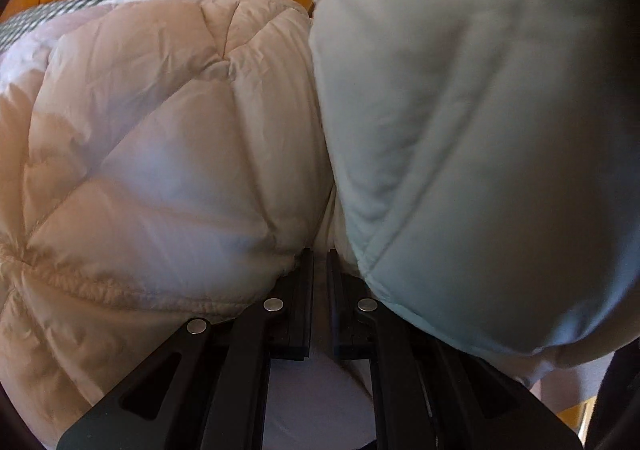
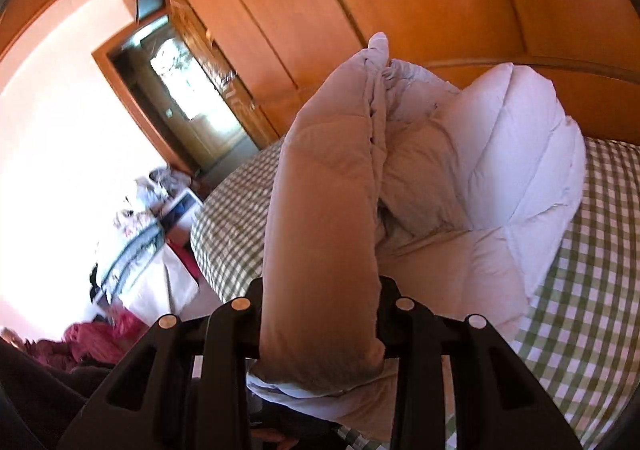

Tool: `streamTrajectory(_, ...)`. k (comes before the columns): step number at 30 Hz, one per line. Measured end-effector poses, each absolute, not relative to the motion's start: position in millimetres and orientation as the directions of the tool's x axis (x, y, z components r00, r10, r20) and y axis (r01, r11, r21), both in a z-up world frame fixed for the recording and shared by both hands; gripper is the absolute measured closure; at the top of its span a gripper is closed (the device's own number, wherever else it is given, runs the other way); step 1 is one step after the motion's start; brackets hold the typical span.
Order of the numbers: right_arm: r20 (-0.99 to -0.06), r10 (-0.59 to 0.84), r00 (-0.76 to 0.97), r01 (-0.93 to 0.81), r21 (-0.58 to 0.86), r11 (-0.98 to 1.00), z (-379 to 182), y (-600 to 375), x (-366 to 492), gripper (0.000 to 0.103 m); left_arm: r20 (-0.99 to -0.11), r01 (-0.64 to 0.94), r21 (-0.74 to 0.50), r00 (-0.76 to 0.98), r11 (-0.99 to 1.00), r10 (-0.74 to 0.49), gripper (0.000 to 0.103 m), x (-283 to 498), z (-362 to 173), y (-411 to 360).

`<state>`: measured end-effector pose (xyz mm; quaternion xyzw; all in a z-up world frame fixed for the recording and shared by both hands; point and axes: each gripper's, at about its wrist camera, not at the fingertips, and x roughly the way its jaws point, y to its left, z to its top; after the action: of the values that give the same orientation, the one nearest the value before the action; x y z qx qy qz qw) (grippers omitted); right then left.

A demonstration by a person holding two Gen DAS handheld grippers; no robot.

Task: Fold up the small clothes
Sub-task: 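Lift the folded jacket with the right gripper while the left gripper approaches it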

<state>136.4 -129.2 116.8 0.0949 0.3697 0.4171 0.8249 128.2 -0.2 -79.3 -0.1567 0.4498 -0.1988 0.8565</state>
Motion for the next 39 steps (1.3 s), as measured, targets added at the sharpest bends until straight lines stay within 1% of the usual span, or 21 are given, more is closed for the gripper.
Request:
streamTrajectory(5, -0.558, 0.742, 0.372, -0.614, 0.451, 0.647, 112.9, -125.6, 132.1, 0.073, -0.711, 0.192, -0.473, 0.493, 0.860, -0.501, 0.098, 104.8, -63.6, 25.1)
streamTrajectory(7, -0.558, 0.741, 0.374, -0.610, 0.453, 0.650, 112.9, -129.7, 130.6, 0.073, -0.678, 0.208, -0.446, 0.557, 0.871, -0.480, 0.098, 78.5, -39.4, 52.5)
streamTrajectory(9, -0.555, 0.741, 0.377, -0.610, 0.453, 0.650, 114.7, -133.6, 129.0, 0.073, -0.635, 0.186, -0.437, 0.629, 0.880, -0.448, 0.098, 61.2, -20.4, 87.9)
streamTrajectory(11, -0.556, 0.738, 0.381, -0.613, 0.446, 0.652, 117.7, -130.3, 126.4, 0.073, -0.636, 0.080, -0.445, 0.673, 0.892, -0.378, 0.098, 56.0, -14.9, 130.8)
streamTrajectory(13, -0.567, 0.725, 0.390, -0.621, 0.420, 0.662, 119.3, -126.3, 122.9, 0.073, -0.674, -0.067, -0.418, 0.692, 0.906, -0.259, 0.098, 55.8, -24.8, 176.5)
streamTrajectory(14, -0.576, 0.717, 0.391, -0.629, 0.401, 0.666, 120.0, -124.3, 120.4, 0.073, -0.711, -0.155, -0.403, 0.674, 0.902, -0.202, 0.098, 58.6, -36.0, 199.2)
streamTrajectory(16, -0.598, 0.694, 0.401, -0.640, 0.359, 0.679, 120.2, -116.8, 116.8, 0.073, -0.737, -0.200, -0.435, 0.639, 0.878, -0.220, 0.098, 64.0, -51.7, 220.4)
streamTrajectory(17, -0.615, 0.673, 0.411, -0.644, 0.326, 0.692, 120.7, -111.2, 114.2, 0.073, -0.742, -0.209, -0.459, 0.625, 0.863, -0.244, 0.095, 67.4, -59.8, 225.5)
streamTrajectory(18, -0.629, 0.653, 0.422, -0.647, 0.296, 0.703, 121.8, -107.0, 112.7, 0.073, -0.746, -0.206, -0.478, 0.609, 0.854, -0.270, 0.090, 72.8, -68.0, 227.9)
streamTrajectory(19, -0.643, 0.631, 0.434, -0.649, 0.262, 0.714, 122.3, -101.4, 110.2, 0.073, -0.743, -0.186, -0.491, 0.599, 0.851, -0.298, 0.089, 77.3, -72.5, 223.5)
streamTrajectory(20, -0.662, 0.594, 0.457, -0.654, 0.203, 0.729, 123.7, -92.0, 106.0, 0.073, -0.742, -0.172, -0.494, 0.595, 0.852, -0.310, 0.089, 84.1, -73.6, 218.6)
streamTrajectory(23, -0.697, 0.529, 0.485, -0.669, 0.094, 0.737, 124.7, -67.2, 97.4, 0.073, -0.752, -0.129, -0.469, 0.578, 0.874, -0.318, 0.089, 96.5, -80.1, 200.7)
streamTrajectory(24, -0.712, 0.499, 0.494, -0.686, 0.033, 0.727, 122.5, -50.9, 92.3, 0.073, -0.752, -0.124, -0.467, 0.576, 0.876, -0.319, 0.089, 98.5, -80.9, 194.5)
streamTrajectory(27, -0.750, 0.450, 0.484, -0.733, -0.067, 0.677, 106.5, -7.3, 80.2, 0.072, -0.745, -0.094, -0.467, 0.578, 0.879, -0.334, 0.089, 103.9, -75.9, 186.5)
streamTrajectory(29, -0.771, 0.421, 0.478, -0.769, -0.136, 0.625, 86.8, 21.9, 70.7, 0.072, -0.737, -0.066, -0.466, 0.581, 0.882, -0.346, 0.089, 110.1, -71.5, 183.5)
streamTrajectory(30, -0.779, 0.395, 0.487, -0.783, -0.190, 0.592, 71.1, 39.4, 65.2, 0.072, -0.738, -0.058, -0.461, 0.580, 0.886, -0.346, 0.091, 113.2, -71.6, 181.3)
streamTrajectory(32, -0.779, 0.366, 0.509, -0.794, -0.261, 0.549, 50.6, 56.9, 58.7, 0.070, -0.742, -0.059, -0.462, 0.571, 0.885, -0.350, 0.091, 114.7, -78.6, 186.2)
streamTrajectory(34, -0.762, 0.350, 0.545, -0.791, -0.329, 0.515, 34.2, 67.3, 52.8, 0.068, -0.751, -0.078, -0.466, 0.562, 0.881, -0.347, 0.091, 116.9, -85.8, 195.5)
streamTrajectory(36, -0.750, 0.348, 0.563, -0.789, -0.362, 0.496, 26.3, 67.1, 49.1, 0.059, -0.745, -0.089, -0.482, 0.566, 0.872, -0.354, 0.091, 112.0, -85.6, 207.3)
streamTrajectory(38, -0.737, 0.346, 0.581, -0.784, -0.392, 0.481, 22.2, 66.0, 45.5, 0.054, -0.727, -0.089, -0.505, 0.580, 0.859, -0.367, 0.091, 104.4, -80.1, 219.6)
streamTrajectory(39, -0.735, 0.353, 0.579, -0.786, -0.387, 0.482, 21.6, 63.8, 45.2, 0.049, -0.715, -0.093, -0.519, 0.592, 0.850, -0.372, 0.091, 99.8, -74.4, 227.5)
